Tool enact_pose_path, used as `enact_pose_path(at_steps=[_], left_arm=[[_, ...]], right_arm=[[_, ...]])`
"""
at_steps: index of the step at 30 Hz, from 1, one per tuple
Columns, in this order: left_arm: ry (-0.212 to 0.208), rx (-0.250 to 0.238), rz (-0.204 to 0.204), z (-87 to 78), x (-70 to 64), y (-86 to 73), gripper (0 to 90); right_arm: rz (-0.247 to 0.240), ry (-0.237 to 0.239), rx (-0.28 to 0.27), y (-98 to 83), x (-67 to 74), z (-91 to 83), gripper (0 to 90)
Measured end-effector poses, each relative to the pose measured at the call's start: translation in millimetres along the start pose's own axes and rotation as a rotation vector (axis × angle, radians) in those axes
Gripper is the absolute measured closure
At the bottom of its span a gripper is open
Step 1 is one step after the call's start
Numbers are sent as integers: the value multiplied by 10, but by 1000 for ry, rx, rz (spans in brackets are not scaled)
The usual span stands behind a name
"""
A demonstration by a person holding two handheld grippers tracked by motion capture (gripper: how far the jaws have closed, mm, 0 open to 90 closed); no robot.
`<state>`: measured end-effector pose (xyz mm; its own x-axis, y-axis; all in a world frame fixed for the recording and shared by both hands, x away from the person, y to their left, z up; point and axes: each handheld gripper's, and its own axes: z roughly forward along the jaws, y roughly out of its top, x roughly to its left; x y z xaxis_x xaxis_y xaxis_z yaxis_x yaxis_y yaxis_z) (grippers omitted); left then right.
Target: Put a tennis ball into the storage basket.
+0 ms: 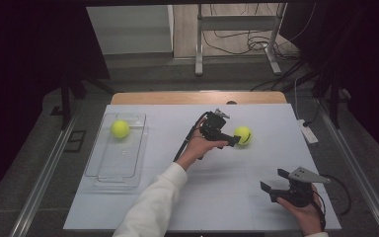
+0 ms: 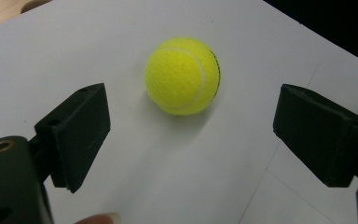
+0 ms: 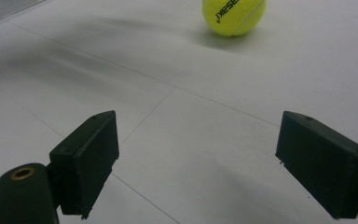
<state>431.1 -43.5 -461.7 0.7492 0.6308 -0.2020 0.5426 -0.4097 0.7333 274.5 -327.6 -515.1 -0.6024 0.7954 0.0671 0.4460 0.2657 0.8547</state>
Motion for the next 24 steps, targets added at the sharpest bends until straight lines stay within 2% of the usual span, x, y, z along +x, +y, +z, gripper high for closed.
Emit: enact_pose_path(at_steps=[11,13,24], left_arm=[[-10,5,10,80,0,66,119],[-16,-5,3,93,-3,77,119],[-13,8,-4,186,27,85,120]], right_arm=[[5,-4,1,-6,-13,-9,132],[6,-4,2,-8,-15,-10,132],[6,-2,-2,-13,-5,-16,132]])
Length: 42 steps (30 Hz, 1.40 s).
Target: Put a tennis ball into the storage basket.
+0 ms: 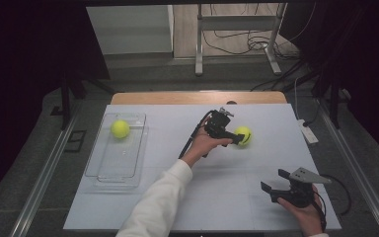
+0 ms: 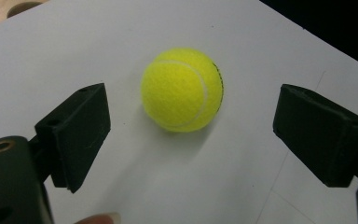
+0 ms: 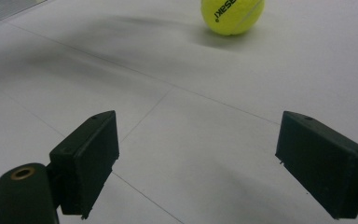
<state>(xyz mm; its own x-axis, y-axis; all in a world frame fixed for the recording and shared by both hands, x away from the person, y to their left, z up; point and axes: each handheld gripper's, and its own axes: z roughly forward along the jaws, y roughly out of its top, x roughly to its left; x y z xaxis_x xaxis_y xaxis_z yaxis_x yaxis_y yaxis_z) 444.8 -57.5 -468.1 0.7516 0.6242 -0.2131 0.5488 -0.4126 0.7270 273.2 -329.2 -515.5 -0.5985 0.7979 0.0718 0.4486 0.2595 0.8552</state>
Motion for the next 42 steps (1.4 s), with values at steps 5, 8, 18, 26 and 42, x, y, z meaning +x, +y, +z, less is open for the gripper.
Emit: enact_pose_path(at_steps=[5,8,18,26,42], left_arm=[[0,6,-6,44,2,11,120],[0,6,-6,61,1,18,121],[3,15,-4,140,0,35,120],[7,22,3,186,-5,62,120],[15,45,1,311,6,98,119]], right_arm=[[1,-2,-2,-4,1,-8,132],[1,-2,-2,-6,0,-13,132],[11,-7,-6,-17,-17,-40,132],[11,-7,-3,-20,-12,-39,132],[11,-6,-3,-24,-22,-35,132]])
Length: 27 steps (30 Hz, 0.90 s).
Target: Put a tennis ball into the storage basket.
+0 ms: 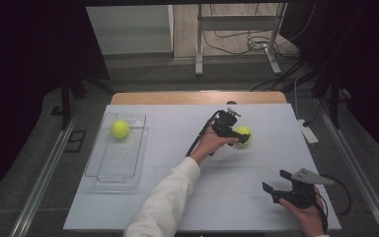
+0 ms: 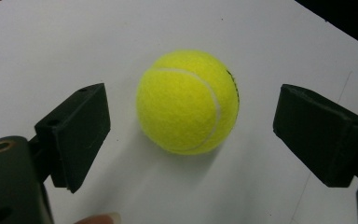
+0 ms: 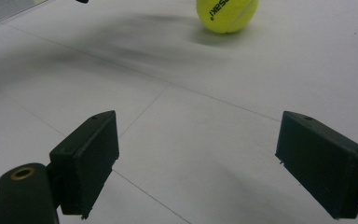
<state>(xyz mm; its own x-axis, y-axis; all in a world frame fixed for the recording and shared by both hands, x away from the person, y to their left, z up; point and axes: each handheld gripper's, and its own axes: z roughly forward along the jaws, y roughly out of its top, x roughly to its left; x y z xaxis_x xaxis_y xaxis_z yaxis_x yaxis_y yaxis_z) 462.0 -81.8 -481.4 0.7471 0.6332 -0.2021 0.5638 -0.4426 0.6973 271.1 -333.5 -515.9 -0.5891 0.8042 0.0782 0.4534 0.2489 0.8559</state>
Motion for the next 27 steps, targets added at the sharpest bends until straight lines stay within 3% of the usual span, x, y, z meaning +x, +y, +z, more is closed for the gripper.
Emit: enact_pose_path(at_steps=[27], left_arm=[[7,27,5,131,-5,51,111]], right_arm=[[4,-5,1,1,-6,-7,132]])
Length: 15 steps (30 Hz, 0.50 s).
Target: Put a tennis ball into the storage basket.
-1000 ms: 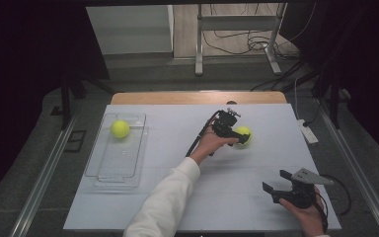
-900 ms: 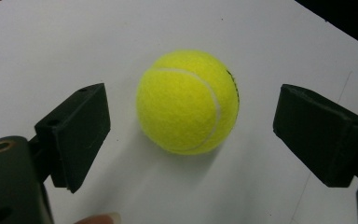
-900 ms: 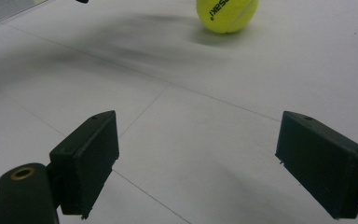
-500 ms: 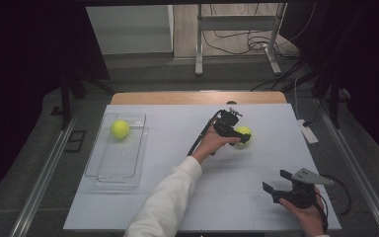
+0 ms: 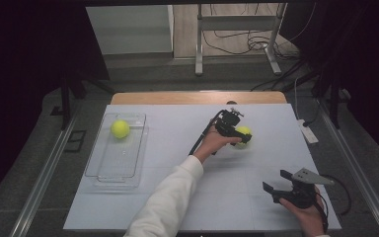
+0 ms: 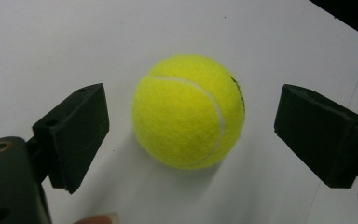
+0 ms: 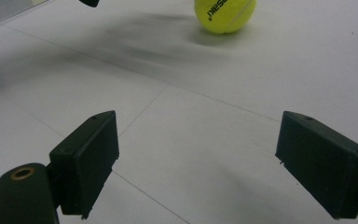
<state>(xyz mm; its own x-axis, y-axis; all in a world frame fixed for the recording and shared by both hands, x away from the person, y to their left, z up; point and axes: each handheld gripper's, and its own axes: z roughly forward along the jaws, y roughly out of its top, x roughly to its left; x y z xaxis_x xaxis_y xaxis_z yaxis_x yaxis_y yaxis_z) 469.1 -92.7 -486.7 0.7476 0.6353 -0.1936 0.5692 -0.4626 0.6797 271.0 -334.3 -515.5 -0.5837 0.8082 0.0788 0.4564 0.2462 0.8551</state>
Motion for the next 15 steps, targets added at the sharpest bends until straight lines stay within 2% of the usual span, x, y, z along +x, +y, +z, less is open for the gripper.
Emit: enact_pose_path(at_steps=[15], left_arm=[[11,17,-25,137,50,-5,99]], right_arm=[[-1,2,-1,-1,-5,0,131]])
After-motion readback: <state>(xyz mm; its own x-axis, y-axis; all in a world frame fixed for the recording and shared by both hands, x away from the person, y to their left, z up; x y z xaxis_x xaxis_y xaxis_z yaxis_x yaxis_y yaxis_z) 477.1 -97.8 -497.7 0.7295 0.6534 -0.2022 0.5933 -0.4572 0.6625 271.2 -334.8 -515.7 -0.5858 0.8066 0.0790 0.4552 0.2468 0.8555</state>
